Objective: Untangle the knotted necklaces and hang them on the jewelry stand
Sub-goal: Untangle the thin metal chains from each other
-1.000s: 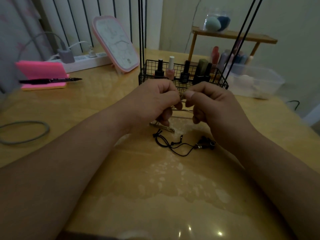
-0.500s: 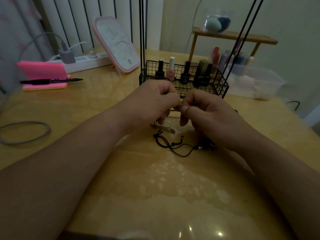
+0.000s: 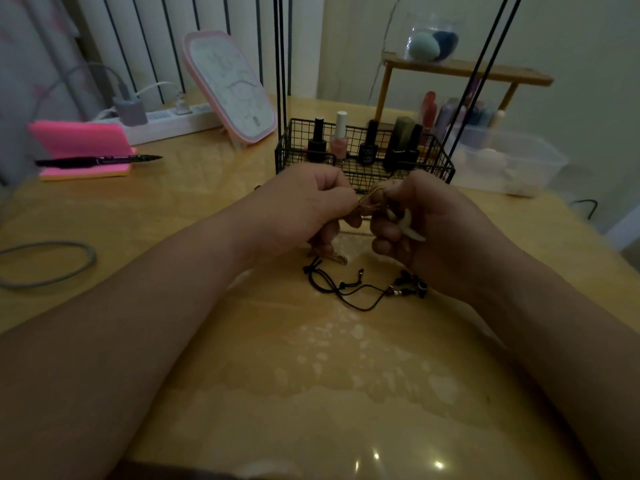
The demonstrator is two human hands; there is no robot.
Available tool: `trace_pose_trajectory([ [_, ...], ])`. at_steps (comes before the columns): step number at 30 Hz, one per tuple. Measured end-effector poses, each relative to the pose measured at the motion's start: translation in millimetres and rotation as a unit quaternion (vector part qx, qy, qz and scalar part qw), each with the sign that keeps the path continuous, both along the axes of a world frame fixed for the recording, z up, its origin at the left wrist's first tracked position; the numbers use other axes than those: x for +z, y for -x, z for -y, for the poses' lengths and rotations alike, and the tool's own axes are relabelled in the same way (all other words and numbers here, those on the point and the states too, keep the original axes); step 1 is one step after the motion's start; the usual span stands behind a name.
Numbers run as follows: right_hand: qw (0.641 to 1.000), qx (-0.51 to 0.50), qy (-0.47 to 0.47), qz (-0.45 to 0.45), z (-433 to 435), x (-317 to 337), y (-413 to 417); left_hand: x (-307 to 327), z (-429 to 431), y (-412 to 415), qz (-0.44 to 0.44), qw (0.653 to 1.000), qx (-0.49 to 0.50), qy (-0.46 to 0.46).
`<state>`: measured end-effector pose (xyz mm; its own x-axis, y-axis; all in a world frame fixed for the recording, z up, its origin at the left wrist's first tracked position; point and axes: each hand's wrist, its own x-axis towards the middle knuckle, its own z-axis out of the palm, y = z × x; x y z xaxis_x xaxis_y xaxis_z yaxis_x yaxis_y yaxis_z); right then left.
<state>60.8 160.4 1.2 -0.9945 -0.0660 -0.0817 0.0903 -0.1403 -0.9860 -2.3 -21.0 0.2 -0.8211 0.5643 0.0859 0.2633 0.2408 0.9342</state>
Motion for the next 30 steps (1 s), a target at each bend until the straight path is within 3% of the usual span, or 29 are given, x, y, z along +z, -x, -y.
trace_pose_trajectory([
  [4, 0.999, 0.038, -0.027, -0.005, -4, 1, 0, 0, 0, 0, -0.016, 1.000, 0.006, 0.011],
  [8, 0.985, 0.033, -0.169, -0.005, -7, -1, 2, 0, 2, 2, -0.021, 1.000, 0.016, 0.015],
  [11, 0.973, -0.030, -0.228, -0.024, -4, -3, 2, 1, 2, 2, -0.023, 0.999, 0.018, 0.023],
  [17, 0.967, -0.118, -0.204, -0.090, 2, 1, 0, -1, -1, 1, -0.020, 0.999, 0.014, 0.045],
  [23, 0.991, -0.108, -0.052, -0.064, 1, 7, 0, -1, -1, 3, -0.046, 0.996, 0.028, 0.068],
  [26, 0.995, -0.083, 0.012, -0.047, -2, 8, 0, 0, 1, 5, -0.014, 0.999, 0.036, 0.020],
  [30, 0.998, -0.041, -0.012, -0.040, 0, 7, -1, 2, 1, 6, 0.088, 0.991, 0.035, -0.098],
])
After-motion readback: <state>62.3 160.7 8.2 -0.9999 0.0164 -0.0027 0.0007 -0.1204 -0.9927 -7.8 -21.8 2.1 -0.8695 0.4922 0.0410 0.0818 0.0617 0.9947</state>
